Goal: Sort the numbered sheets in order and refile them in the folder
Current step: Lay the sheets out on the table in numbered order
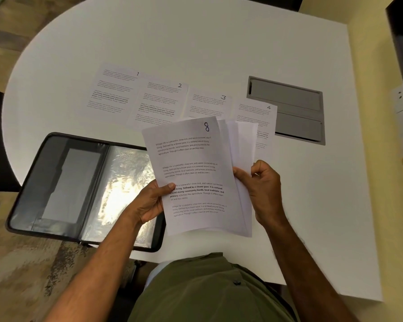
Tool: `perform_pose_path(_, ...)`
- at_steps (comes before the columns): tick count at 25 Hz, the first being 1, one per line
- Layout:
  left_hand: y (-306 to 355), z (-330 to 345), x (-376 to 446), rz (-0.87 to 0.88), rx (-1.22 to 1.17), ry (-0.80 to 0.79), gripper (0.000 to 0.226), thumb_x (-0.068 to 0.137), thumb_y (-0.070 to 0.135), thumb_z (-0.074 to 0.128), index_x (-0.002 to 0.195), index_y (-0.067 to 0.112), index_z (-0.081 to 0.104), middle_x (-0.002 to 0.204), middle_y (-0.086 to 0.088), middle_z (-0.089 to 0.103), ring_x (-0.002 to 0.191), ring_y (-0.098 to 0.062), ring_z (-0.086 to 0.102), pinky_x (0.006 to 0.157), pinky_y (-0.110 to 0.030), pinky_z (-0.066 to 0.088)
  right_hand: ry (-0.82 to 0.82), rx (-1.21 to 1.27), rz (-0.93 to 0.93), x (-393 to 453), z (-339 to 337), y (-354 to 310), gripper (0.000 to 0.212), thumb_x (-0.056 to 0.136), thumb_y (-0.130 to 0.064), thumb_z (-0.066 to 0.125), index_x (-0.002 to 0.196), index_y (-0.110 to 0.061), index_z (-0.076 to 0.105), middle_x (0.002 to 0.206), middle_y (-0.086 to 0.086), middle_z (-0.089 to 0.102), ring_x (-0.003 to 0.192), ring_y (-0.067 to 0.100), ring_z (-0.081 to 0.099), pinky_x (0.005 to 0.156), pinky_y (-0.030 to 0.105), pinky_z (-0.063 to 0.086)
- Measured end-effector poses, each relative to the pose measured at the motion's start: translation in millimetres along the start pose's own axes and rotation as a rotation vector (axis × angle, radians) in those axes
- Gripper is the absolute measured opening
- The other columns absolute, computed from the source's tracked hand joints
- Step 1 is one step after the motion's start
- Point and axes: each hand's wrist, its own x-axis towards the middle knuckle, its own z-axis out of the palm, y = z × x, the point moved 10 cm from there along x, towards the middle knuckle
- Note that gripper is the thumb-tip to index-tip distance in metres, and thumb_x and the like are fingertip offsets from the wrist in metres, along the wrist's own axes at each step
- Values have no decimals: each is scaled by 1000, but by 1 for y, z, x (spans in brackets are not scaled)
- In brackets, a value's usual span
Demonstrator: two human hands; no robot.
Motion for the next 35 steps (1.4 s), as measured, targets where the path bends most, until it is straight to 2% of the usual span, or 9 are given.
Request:
perform_pose_path(6,3,1,2,17,-30,22,47,94,-1,50,140,4,54,139,-25,60,120,-37,65,102,-50,53,47,285,104,1,-8,3,30,91,-28,76,76,-17,52,88,9,70,78,22,70,70,40,59)
perform_pose_path(10,2,-1,4,11,-42,21,51,93,-2,51,143,4,52,141,-25,59,122,-38,64,104,-51,52,48,208,26,1,-11,-8,7,99,-22,67,100,-21,60,110,2,76,92,21,76,76,39,64)
perform_pose_path(13,1,-2,5,8,-43,18,52,94,-2,50,145,4,49,142,-25,57,124,-38,62,105,-52,49,85,122,-51,-1,-12,-14,27,99,-18,67,115,-26,47,127,4,69,100,16,75,73,30,64)
perform_pose_path(16,0,-1,2,2,-40,11,52,94,-2,49,146,4,49,142,-25,57,124,-39,62,104,-52,51,119,-9,-150,-3,-15,-20,46,94,-18,74,126,-26,42,133,2,63,115,12,66,88,29,61)
perform_pose_path(19,-2,1,0,-2,-44,7,53,93,-3,49,145,4,49,141,-24,59,122,-38,63,102,-51,53,52,-78,-186,-4,-8,-24,33,93,-21,74,121,-18,58,129,-2,64,116,-1,60,87,9,52)
perform_pose_path(24,-3,-2,1,-10,-33,0,49,99,-6,46,148,0,45,144,-27,54,124,-40,61,104,-52,51,-114,1,-39,-5,10,-9,37,87,-51,63,114,-29,75,118,-7,73,109,7,68,93,30,60)
perform_pose_path(28,-3,-2,-2,-11,-28,3,49,98,-4,46,147,1,47,143,-27,56,122,-39,63,103,-52,51,-158,55,0,-8,14,-10,42,80,-51,70,113,-26,78,119,-7,72,115,10,66,97,32,57)
perform_pose_path(31,-2,0,-4,-10,-33,-8,52,95,-2,48,146,3,48,143,-26,56,130,-43,56,105,-54,49,-160,125,50,-9,14,-6,39,80,-44,73,109,-20,79,114,-3,73,106,3,68,89,21,58)
perform_pose_path(35,-3,1,-5,-10,-27,-14,51,96,-3,46,147,2,47,144,-27,55,131,-44,54,105,-54,48,-126,32,34,-10,9,-3,17,88,-33,76,101,-22,79,103,-3,74,94,12,71,82,29,61)
